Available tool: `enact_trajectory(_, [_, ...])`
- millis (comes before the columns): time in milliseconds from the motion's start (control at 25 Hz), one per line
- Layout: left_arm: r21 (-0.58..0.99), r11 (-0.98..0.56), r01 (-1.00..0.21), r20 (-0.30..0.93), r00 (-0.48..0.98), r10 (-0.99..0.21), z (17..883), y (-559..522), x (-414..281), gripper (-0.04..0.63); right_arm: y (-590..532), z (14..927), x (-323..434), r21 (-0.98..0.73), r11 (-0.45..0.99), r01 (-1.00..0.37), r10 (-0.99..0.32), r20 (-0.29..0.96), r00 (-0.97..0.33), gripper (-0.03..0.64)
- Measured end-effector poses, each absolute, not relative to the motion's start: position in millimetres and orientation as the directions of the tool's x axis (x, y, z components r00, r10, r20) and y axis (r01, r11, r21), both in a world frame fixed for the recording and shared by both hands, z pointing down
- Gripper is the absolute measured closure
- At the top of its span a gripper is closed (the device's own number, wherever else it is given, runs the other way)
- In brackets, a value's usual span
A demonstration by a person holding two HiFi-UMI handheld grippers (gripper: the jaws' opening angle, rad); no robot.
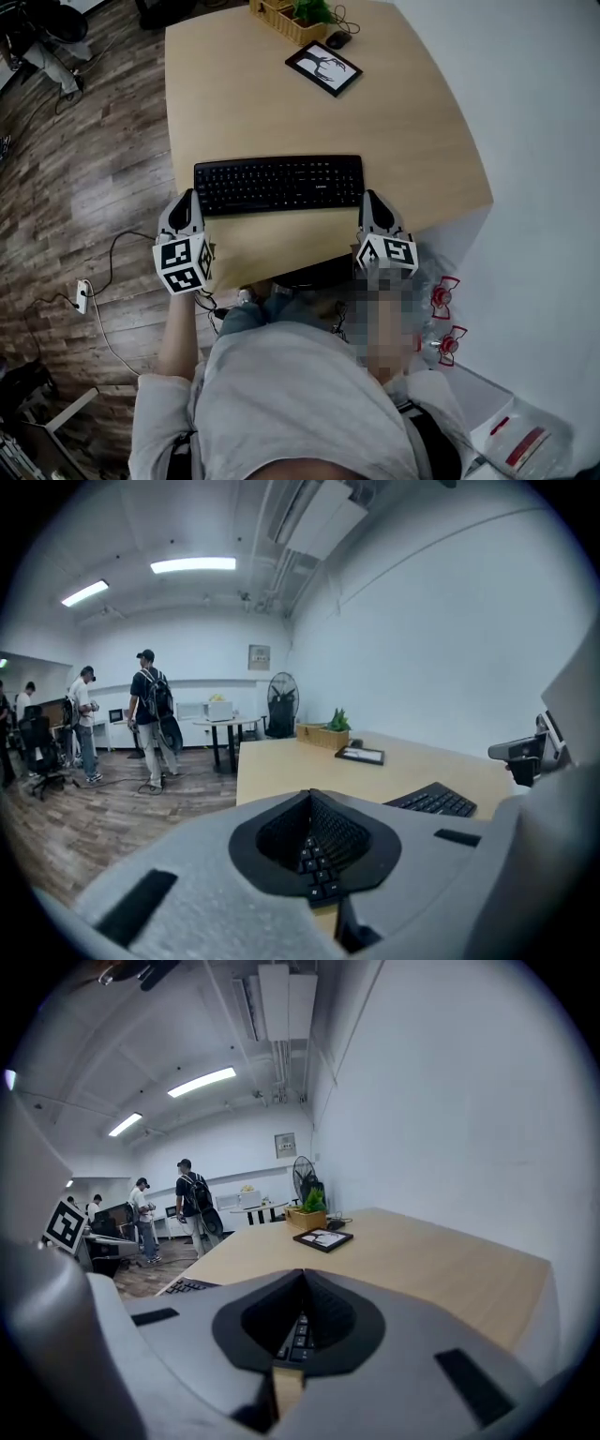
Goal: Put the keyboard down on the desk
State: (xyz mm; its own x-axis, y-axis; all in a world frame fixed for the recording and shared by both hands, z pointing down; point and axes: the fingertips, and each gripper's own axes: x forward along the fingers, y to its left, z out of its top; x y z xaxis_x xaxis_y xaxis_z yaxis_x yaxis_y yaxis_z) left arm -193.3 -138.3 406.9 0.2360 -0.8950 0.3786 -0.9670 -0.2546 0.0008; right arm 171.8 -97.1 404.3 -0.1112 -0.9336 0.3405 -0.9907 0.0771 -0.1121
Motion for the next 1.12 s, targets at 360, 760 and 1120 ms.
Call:
enact_trajectory(360, [0.024, -0.375, -0.927, 0.206, 0.372, -0.905, 318.6, -107.2, -184.0, 0.586, -49.7, 337.0, 140.6, -0.105, 0.079, -0.991, -0.968, 0.23, -0.102, 0.603])
enact_trajectory(760, [0.03, -0.441, -0.897, 0.043, 0.442, -0.896, 241.5, -74.3, -193.5, 0.584, 0.0, 268.1, 121.9, -0.049, 0.015, -0.999, -0.994, 0.108, -0.02, 0.603])
enact_trajectory(1120, [0.013, -0.474, -0.881, -0.064, 0.472, -0.879, 194.0, -42.8, -203.1, 0.584, 40.3, 221.7, 109.3, -0.039, -0.024, -0.999, -1.0, 0.006, 0.024, 0.602])
